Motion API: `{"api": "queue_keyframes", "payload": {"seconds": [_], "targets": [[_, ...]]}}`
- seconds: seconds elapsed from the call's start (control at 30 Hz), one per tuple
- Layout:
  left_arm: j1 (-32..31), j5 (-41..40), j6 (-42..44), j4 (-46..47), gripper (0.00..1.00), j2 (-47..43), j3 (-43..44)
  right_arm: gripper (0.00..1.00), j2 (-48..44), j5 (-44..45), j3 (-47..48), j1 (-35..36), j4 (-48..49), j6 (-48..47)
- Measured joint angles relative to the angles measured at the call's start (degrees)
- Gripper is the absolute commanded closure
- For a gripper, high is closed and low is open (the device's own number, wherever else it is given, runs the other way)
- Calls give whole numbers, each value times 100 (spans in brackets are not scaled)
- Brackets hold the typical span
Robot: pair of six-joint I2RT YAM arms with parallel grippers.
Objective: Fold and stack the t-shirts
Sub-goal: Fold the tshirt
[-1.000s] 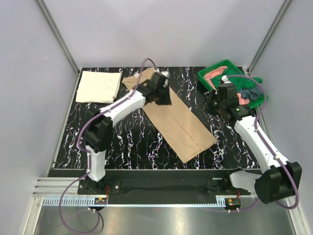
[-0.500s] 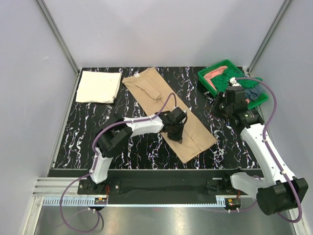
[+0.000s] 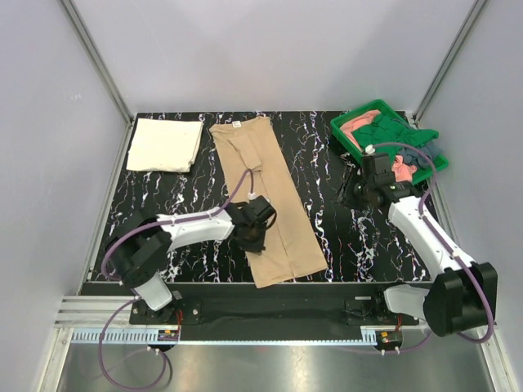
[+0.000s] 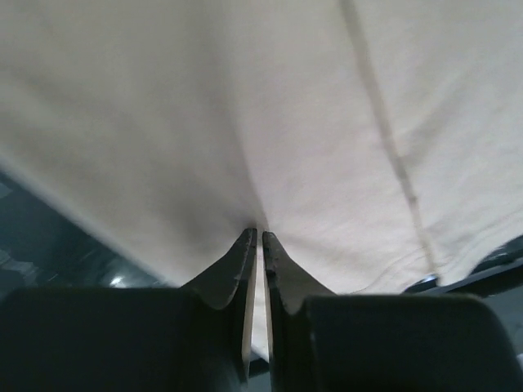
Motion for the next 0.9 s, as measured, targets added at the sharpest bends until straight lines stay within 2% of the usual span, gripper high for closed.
{"api": "queue_keyframes", "payload": {"seconds": [0.1,0.23,0.27,0.33,0.37,0.4,0.67,0.9], "targets": [[232,-168,4,-337,85,-380,-240,56,164,-415,-378,4,168,92],[516,-446,48,-636,85,-852,-433,65,254,-885,-1043,173,420,330],[542,-466,63,-684,85,-927,-437,75,282,-931,-1172,293,479,376],[525,-444,92,-713,84,-1073,-435,85,411,-1043,-1414,763,555,490],[494,-393,101,-710,84,-1154,-431,97,457,-1075,-1473,935,575,538],[450,-326,107,-708,84,-1213,-415,100,494,-1134,-1541,1139,621,605],[-133,372,-35,-251,85,-1320,-365,100,369,-1117,-1788,1484,673,1412],[-442,951,-337,367,85,-1591,-1185,100,-116,-809,-2149,1488,444,2214]]}}
